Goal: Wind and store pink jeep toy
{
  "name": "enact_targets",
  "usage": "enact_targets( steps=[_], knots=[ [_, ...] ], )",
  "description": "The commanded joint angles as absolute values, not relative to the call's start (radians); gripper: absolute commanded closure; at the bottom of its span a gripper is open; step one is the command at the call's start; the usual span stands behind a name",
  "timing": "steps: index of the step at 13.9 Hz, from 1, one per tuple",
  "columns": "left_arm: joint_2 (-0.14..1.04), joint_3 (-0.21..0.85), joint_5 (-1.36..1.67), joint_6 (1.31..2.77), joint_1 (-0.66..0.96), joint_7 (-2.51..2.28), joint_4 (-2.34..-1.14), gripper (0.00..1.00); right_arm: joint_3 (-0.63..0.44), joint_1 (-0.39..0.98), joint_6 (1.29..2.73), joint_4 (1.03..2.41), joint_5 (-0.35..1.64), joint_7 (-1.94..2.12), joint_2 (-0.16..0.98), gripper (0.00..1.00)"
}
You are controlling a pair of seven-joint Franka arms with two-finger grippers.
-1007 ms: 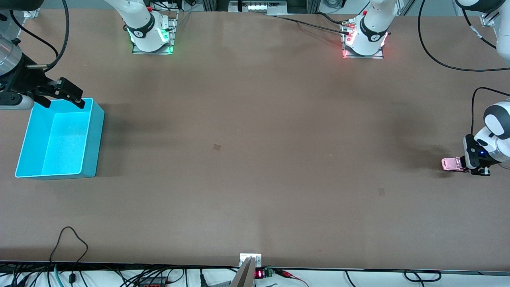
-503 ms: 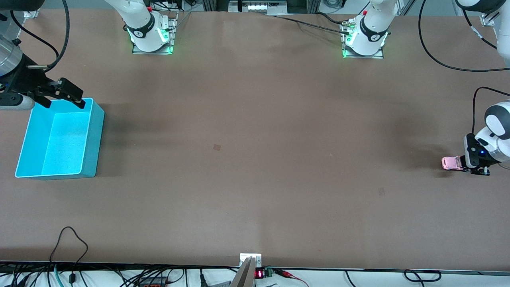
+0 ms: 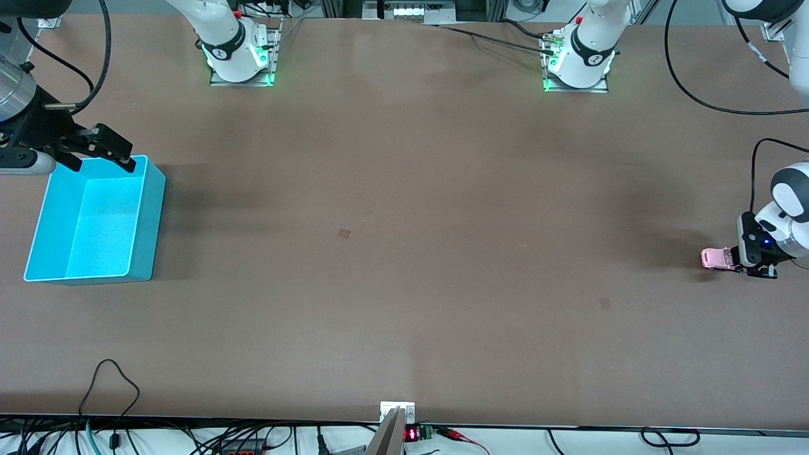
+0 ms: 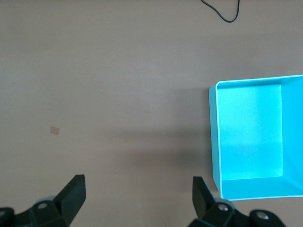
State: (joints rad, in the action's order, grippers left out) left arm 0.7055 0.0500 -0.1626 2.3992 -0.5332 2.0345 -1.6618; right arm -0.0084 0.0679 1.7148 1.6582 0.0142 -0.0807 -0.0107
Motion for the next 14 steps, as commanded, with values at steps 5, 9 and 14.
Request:
enact_targets(
  steps=[5,9,14],
  knots=[
    [0.811,0.049,-0.183,2.381,-0.563,2.08,-1.674,0.77,-0.006,0.066,1.724,1.678,0.02,-0.092,-0.029,0.0],
    [0.796,0.054,-0.181,2.378,-0.563,2.086,-1.675,0.0,-0.006,0.066,1.724,1.678,0.02,-0.092,-0.029,0.0],
    [0.769,0.064,-0.179,2.344,-0.56,2.071,-1.675,0.0,-0.006,0.066,1.724,1.678,0.02,-0.092,-0.031,0.0]
  ],
)
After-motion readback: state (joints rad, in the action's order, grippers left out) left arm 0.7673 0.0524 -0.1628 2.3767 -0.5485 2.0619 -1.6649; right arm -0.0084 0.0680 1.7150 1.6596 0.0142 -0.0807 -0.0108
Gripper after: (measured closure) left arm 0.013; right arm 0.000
